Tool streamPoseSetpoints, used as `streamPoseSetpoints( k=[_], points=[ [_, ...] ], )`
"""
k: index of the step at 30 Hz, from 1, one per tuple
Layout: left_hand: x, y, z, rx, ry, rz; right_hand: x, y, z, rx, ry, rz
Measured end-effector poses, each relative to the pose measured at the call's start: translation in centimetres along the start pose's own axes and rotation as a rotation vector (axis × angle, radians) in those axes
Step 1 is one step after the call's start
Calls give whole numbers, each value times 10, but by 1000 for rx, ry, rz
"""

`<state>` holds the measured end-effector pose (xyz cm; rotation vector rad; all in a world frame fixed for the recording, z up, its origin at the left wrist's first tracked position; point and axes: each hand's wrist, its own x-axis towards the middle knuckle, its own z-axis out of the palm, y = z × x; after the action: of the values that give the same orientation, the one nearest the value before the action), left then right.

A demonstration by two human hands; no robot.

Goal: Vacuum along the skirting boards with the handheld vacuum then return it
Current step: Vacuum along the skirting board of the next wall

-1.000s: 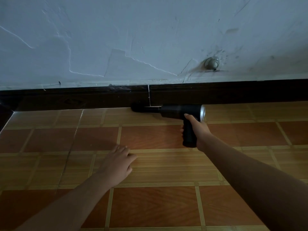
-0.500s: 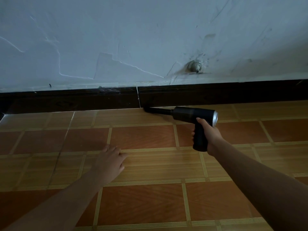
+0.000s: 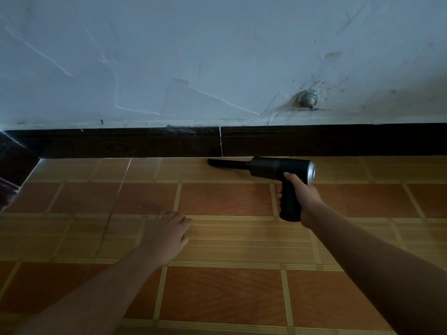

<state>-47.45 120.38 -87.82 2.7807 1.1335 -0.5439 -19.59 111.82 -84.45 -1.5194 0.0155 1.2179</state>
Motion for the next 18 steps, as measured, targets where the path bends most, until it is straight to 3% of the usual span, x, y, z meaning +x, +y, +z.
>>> streamPoseSetpoints(
  k=[18],
  points=[
    [-43,-74,13,-90,-6,-200,7,19,92,-24,-40,11]
  ],
)
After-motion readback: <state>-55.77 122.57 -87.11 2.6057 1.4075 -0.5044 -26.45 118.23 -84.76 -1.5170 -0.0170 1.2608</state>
